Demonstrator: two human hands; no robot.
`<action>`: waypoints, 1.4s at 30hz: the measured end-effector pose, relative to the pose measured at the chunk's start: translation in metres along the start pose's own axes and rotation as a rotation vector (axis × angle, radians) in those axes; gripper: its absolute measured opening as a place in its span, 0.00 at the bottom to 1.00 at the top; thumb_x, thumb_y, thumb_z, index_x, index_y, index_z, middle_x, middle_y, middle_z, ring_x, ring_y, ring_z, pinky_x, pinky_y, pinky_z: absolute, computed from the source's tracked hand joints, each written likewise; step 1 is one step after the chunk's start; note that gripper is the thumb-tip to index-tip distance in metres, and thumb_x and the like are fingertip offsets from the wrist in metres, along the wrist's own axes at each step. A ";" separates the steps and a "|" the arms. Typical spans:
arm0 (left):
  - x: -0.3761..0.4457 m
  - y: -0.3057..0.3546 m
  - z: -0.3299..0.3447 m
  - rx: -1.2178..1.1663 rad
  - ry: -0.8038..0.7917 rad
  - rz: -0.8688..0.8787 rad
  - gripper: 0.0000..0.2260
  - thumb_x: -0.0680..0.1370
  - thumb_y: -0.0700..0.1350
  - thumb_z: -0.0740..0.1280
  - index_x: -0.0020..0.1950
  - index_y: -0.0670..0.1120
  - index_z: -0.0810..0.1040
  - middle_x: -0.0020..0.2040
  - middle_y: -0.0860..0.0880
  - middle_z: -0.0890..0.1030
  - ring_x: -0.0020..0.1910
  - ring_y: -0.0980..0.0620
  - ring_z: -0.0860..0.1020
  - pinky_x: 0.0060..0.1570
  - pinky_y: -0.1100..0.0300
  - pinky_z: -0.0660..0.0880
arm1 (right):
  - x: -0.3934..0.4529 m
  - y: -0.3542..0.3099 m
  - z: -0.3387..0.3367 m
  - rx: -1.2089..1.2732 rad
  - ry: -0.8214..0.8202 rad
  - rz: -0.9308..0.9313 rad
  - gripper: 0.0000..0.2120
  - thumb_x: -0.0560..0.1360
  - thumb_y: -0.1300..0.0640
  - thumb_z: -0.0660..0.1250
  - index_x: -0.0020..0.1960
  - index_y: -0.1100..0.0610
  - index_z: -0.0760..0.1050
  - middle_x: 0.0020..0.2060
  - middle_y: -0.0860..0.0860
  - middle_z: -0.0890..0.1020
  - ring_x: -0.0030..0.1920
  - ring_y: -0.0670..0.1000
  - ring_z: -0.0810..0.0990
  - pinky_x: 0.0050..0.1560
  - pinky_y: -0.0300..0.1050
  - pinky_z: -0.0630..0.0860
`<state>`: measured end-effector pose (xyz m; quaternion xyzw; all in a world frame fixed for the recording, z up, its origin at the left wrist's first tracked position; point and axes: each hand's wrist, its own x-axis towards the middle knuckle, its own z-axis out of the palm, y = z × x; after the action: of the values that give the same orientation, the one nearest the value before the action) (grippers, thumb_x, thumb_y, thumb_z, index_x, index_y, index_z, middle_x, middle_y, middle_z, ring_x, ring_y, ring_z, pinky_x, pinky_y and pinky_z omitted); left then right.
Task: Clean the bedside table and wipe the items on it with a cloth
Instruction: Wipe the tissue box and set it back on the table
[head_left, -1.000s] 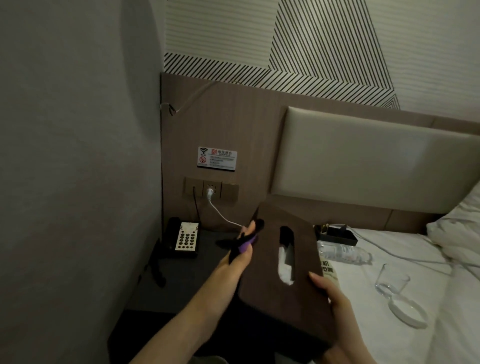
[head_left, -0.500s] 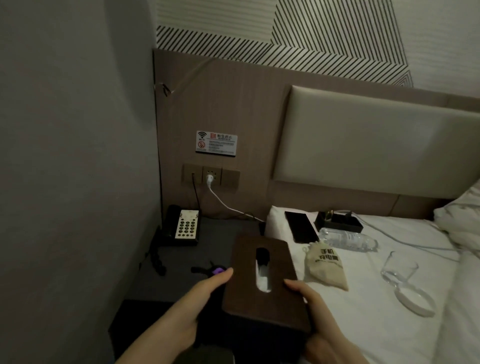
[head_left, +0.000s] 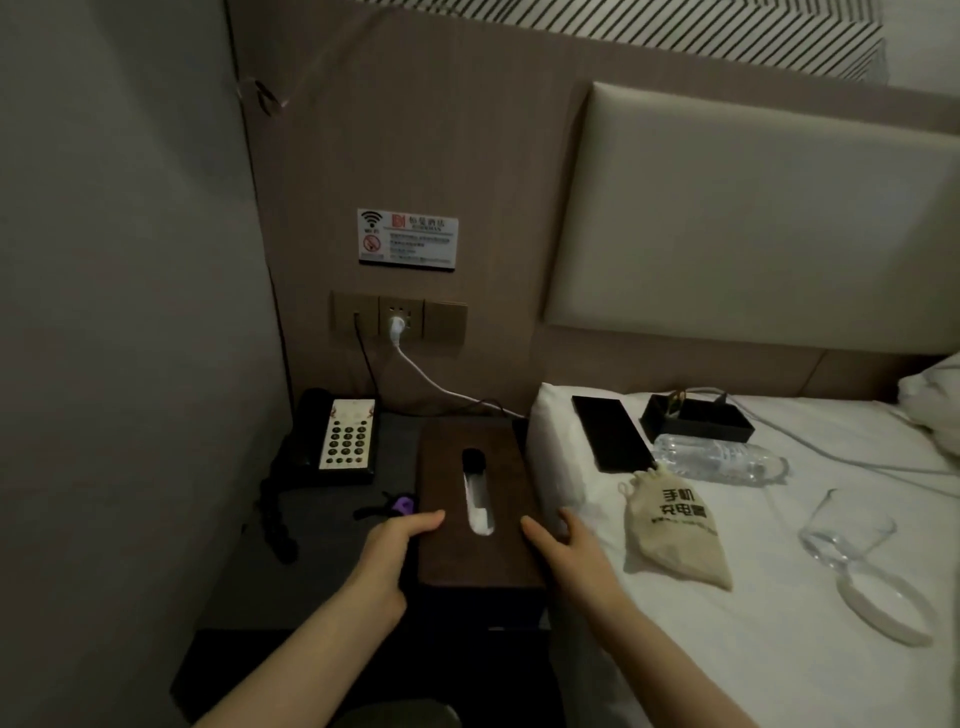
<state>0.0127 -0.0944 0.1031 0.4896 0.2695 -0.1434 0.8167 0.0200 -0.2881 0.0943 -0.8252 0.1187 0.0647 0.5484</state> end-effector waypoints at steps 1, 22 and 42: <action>0.016 0.001 0.006 0.008 0.000 -0.003 0.10 0.69 0.39 0.73 0.49 0.40 0.80 0.46 0.38 0.84 0.47 0.39 0.81 0.42 0.52 0.77 | 0.013 0.005 -0.001 -0.080 -0.006 -0.028 0.29 0.76 0.43 0.66 0.72 0.56 0.66 0.64 0.52 0.76 0.57 0.49 0.78 0.53 0.37 0.74; 0.155 -0.059 0.042 0.017 0.007 -0.017 0.04 0.76 0.43 0.70 0.48 0.43 0.79 0.43 0.42 0.84 0.44 0.43 0.82 0.36 0.56 0.77 | 0.117 0.062 0.013 -0.527 0.024 0.053 0.14 0.81 0.55 0.56 0.63 0.61 0.69 0.55 0.58 0.78 0.56 0.57 0.78 0.52 0.44 0.72; 0.151 -0.072 0.052 0.360 0.057 0.114 0.25 0.82 0.47 0.61 0.77 0.46 0.58 0.73 0.44 0.67 0.70 0.44 0.68 0.70 0.51 0.66 | 0.130 0.051 0.030 -0.499 0.167 -0.153 0.06 0.76 0.55 0.67 0.41 0.54 0.80 0.37 0.49 0.82 0.39 0.47 0.81 0.45 0.47 0.80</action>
<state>0.1153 -0.1697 -0.0167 0.6461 0.2343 -0.1288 0.7148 0.1328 -0.2953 0.0063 -0.9438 0.0812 -0.0179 0.3198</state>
